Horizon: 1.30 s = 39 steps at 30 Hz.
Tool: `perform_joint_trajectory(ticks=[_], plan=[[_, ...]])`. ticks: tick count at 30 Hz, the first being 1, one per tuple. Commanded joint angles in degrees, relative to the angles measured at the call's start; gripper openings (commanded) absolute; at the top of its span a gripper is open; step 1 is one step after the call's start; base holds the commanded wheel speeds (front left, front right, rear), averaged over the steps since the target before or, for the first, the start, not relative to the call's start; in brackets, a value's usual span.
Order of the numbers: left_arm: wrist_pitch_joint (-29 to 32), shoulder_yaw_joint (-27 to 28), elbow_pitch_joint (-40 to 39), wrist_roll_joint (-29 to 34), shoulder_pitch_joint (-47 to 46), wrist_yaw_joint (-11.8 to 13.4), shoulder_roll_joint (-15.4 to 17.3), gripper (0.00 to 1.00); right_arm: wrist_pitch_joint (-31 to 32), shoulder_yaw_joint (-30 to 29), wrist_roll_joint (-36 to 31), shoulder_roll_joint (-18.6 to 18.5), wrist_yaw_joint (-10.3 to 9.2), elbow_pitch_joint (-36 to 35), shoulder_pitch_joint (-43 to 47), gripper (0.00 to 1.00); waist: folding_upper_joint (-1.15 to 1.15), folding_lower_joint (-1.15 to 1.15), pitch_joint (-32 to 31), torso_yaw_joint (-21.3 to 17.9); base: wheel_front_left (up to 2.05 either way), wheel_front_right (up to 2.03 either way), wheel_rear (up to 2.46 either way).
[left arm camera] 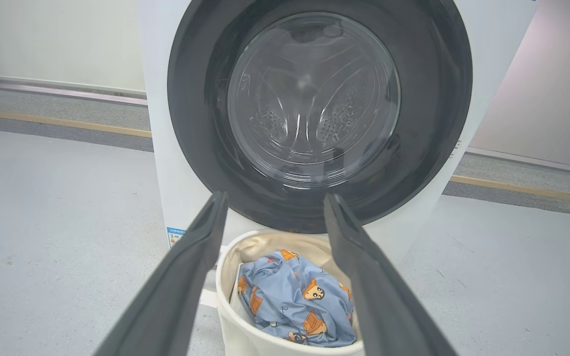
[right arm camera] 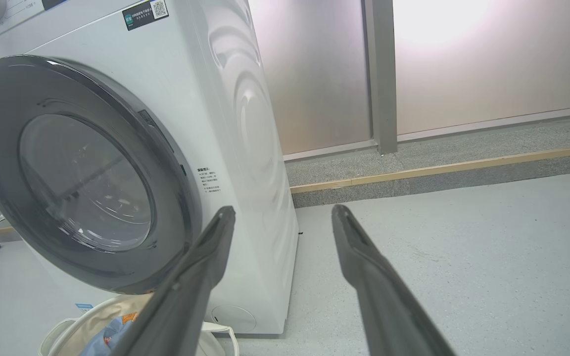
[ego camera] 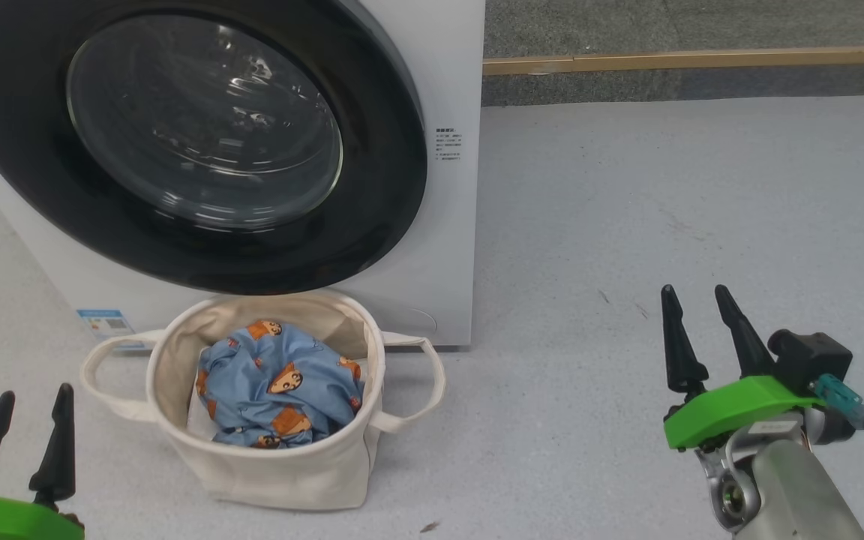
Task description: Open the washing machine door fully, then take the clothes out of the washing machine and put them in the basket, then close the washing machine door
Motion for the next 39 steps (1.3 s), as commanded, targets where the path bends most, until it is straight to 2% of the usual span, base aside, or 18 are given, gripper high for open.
perform_joint_trajectory(ticks=[1, 35, 36, 37, 39], plan=[[-0.7, 2.3, -1.2, 0.2, -2.6, -0.1, 2.8, 1.00, -0.3, 1.4, 0.0, 0.4, -0.02, -2.1, -1.2, 1.00, 0.00, 0.00, 0.0, 0.1, 0.00, 0.00, 0.00], [-0.7, 1.8, -0.7, 0.0, -3.5, -0.4, 2.7, 1.00, -0.3, 1.7, -0.3, 0.4, -0.02, -2.8, -0.7, 1.00, 0.00, 0.00, 0.6, 0.0, 0.00, 0.00, 0.00], [-0.7, 1.8, -0.7, -0.3, -3.5, -0.4, 2.6, 0.00, -0.3, 1.7, -0.3, 0.4, -0.02, -2.9, -0.7, 0.00, 0.00, 0.00, 0.6, 0.0, 0.00, 0.00, 0.00], [0.1, -0.7, 1.0, -0.1, -0.1, 0.0, -0.3, 0.00, 0.0, 0.1, 0.0, 0.1, 0.00, -0.4, 0.4, 0.00, 0.00, 0.00, 0.6, 0.0, 0.00, 0.00, 0.00], [0.1, -1.3, 2.4, -0.1, 0.7, 0.0, -1.6, 0.00, 0.0, 0.1, 0.0, 0.2, 0.00, 1.3, 1.4, 0.00, 0.00, 0.00, 0.6, 0.0, 0.00, 0.00, 0.00]])
